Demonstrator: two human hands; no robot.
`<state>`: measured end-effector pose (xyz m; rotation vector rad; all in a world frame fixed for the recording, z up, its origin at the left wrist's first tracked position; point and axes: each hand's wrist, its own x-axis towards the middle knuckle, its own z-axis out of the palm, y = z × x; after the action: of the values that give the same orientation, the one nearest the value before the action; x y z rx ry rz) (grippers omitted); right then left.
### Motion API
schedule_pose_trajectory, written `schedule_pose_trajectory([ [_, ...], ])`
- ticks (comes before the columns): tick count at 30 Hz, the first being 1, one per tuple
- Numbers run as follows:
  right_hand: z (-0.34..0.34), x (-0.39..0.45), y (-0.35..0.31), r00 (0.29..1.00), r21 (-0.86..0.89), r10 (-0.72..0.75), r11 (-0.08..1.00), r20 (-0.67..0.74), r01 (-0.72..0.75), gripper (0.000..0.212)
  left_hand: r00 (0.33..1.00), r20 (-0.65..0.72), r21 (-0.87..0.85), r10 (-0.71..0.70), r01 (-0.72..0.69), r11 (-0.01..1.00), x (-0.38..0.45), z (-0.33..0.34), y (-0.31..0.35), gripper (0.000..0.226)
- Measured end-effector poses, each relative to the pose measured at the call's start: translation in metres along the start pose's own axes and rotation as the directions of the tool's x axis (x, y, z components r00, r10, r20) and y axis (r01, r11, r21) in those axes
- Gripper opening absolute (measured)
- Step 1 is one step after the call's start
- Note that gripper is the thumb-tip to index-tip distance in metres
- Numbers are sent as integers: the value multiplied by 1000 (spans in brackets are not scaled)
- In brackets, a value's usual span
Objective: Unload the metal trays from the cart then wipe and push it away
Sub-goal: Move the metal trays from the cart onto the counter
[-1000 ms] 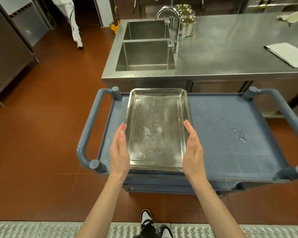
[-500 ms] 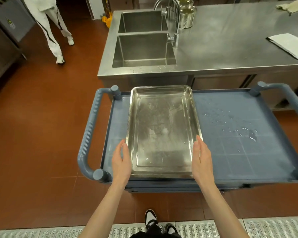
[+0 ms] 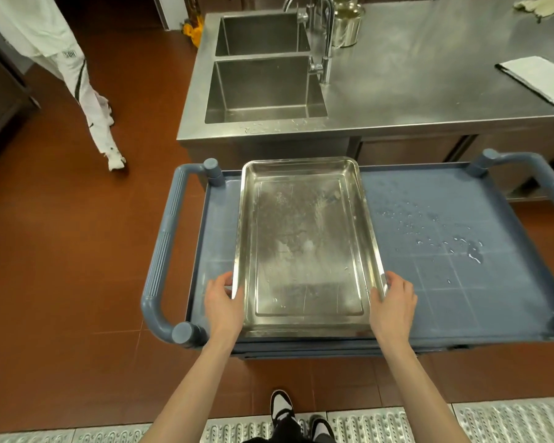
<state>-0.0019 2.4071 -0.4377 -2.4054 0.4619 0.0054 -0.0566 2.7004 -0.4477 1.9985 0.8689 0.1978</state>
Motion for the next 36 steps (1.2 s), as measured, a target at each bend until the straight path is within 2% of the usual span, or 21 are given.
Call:
schedule_pose_trajectory([
  [5, -3, 9, 4, 999, -2, 40, 999, -2, -40, 33, 1000, -21, 97, 3, -1, 995, 5, 4, 3, 24],
  [14, -8, 26, 6, 994, -62, 63, 996, 93, -58, 25, 998, -2, 228, -57, 56, 972, 10, 4, 9, 23],
  [20, -9, 22, 3, 990, 20, 96, 995, 103, -98, 19, 991, 46, 252, -122, 107, 962, 8, 2, 20, 19],
  [25, -14, 16, -2, 990, 58, 88, 994, 112, -95, 22, 993, 62, 188, -101, 88, 978, -2, 1, 24, 15],
  [29, -20, 14, -3, 996, 78, 72, 994, 59, -77, 20, 998, -35, 112, -58, 62, 992, -15, -1, 37, 13],
  [36, -32, 12, -2, 992, 130, 117, 984, 46, -122, 37, 991, -88, -13, -102, 101, 995, -30, -5, 47, 14],
])
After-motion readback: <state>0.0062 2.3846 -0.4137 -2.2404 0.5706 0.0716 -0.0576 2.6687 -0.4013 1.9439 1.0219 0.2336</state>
